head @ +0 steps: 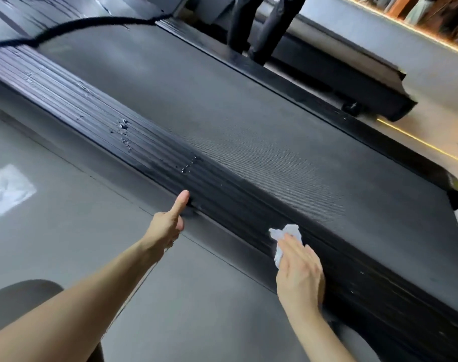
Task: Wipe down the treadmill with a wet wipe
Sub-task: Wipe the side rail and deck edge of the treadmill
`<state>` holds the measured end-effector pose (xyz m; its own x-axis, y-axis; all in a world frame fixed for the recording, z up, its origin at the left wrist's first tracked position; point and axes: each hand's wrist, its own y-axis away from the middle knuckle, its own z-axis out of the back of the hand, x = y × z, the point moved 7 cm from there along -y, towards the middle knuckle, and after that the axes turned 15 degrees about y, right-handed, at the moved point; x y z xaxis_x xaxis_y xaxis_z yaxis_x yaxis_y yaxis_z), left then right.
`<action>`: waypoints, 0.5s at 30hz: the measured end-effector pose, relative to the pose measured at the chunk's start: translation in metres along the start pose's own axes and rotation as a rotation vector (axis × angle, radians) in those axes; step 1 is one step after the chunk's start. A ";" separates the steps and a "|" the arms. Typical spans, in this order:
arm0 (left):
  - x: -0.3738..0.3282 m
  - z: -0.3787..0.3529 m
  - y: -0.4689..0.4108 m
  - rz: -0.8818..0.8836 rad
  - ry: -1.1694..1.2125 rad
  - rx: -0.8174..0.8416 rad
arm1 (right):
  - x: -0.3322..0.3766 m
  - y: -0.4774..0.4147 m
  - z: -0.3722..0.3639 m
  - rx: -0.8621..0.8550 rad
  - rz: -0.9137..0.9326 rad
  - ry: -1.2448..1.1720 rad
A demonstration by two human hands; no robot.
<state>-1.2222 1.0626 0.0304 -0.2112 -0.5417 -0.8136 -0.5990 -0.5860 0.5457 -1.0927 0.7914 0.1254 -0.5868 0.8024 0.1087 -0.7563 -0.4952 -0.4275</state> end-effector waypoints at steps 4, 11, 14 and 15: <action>-0.004 0.006 0.003 0.104 -0.038 0.075 | 0.085 -0.023 -0.032 0.033 0.142 -0.096; -0.060 0.063 -0.017 -0.238 0.118 -0.206 | 0.247 -0.075 -0.092 0.191 0.359 -0.132; -0.064 0.072 -0.031 -0.288 0.166 -0.234 | 0.292 -0.099 -0.103 0.265 0.457 -0.180; -0.063 0.074 -0.035 -0.280 0.188 -0.239 | 0.294 -0.102 -0.105 0.285 0.482 -0.150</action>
<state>-1.2453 1.1619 0.0475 0.0924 -0.4288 -0.8987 -0.4127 -0.8378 0.3573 -1.1574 1.1132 0.1067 -0.9033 0.4178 0.0969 -0.4289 -0.8801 -0.2035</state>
